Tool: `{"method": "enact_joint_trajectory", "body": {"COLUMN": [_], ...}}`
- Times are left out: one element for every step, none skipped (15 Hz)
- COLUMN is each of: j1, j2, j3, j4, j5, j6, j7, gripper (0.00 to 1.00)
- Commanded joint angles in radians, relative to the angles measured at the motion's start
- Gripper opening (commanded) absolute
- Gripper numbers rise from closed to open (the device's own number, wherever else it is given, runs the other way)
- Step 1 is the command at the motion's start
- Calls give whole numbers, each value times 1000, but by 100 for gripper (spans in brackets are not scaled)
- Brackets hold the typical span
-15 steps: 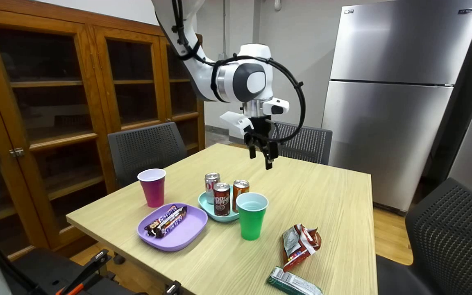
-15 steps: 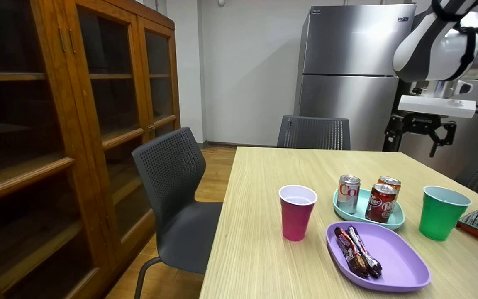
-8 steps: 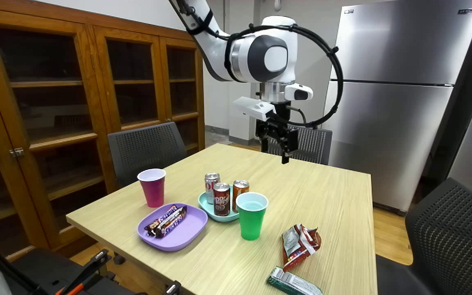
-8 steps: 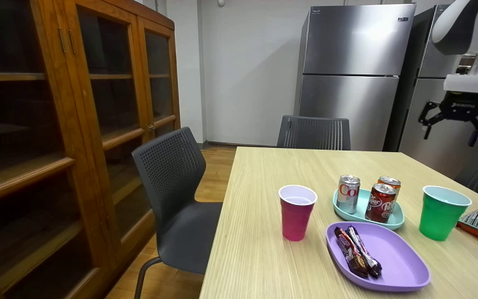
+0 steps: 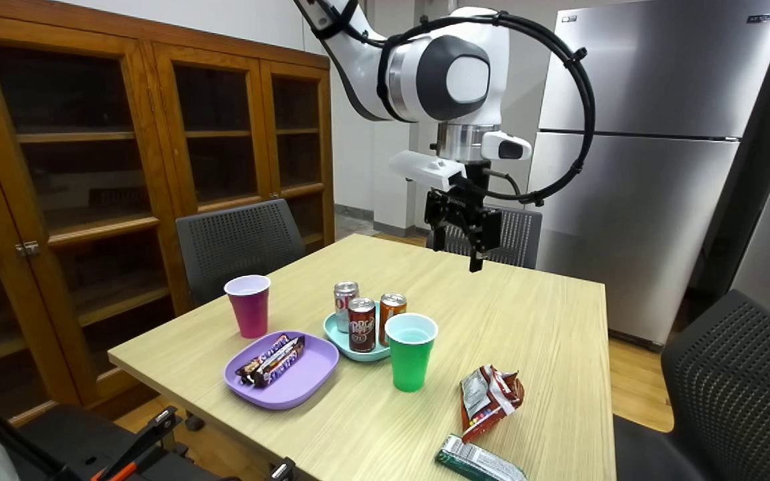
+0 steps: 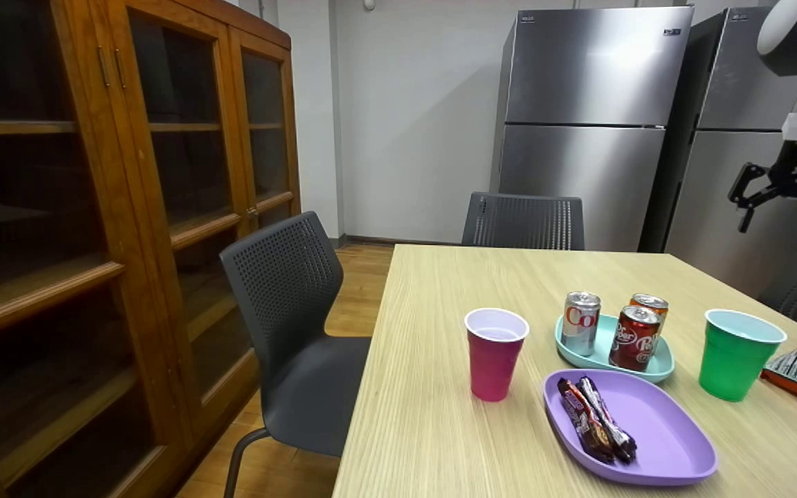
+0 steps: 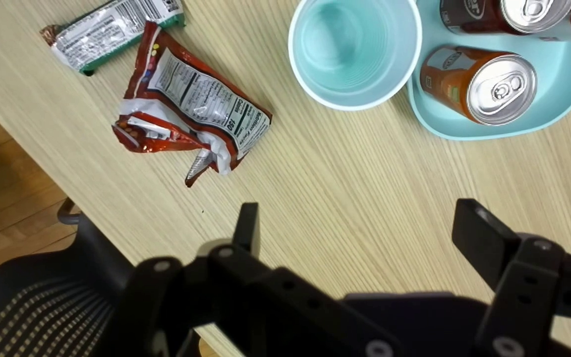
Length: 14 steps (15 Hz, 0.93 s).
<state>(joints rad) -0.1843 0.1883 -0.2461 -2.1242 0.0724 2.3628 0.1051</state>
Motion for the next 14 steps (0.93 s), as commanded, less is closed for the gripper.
{"method": "enact_joint_trajectory", "body": {"j1": [-12, -12, -12, -12, -12, -13, -18, -25, -31, -40, -48, -55, -63, -70], "j2": [0, 0, 0, 0, 0, -6, -13, -17, -19, -23, -28, -30, -32, -34], "j3": [12, 12, 12, 12, 12, 10, 7, 3, -2, -9, -19, -32, -44, -56], "j4": [2, 2, 2, 2, 2, -13, -23, -28, -32, -37, -41, -43, -44, -46], "j5": [-4, -4, -4, -4, -4, 11, 35, 62, 82, 104, 117, 121, 125, 130], "j6": [-3, -3, -3, -3, -3, 6, -2, -21, -36, -42, -52, -61, -66, -68], "j7": [2, 2, 2, 2, 2, 27, 51, 71, 91, 107, 129, 160, 188, 219], "gripper": [100, 100, 100, 100, 100, 100, 100, 100, 100, 100, 100, 100, 100, 100]}}
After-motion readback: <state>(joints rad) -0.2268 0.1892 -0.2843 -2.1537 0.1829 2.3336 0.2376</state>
